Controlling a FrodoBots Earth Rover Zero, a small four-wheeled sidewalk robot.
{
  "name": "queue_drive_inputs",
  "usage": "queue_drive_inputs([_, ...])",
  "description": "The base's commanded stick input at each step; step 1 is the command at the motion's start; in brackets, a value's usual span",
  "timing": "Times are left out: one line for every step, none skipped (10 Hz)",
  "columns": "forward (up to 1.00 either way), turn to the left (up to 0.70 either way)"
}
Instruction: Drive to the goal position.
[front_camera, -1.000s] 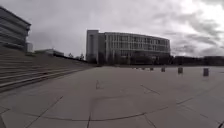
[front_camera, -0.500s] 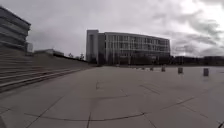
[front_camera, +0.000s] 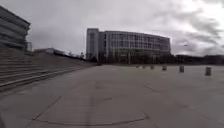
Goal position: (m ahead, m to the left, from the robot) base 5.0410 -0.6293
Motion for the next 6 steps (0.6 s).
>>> queue_drive_inputs([0.41,0.0])
queue_drive_inputs([0.34,0.0])
queue_drive_inputs([0.3,0.0])
queue_drive_inputs([0.7,0.0])
queue_drive_inputs([0.7,0.0])
queue_drive_inputs([0.7,0.0])
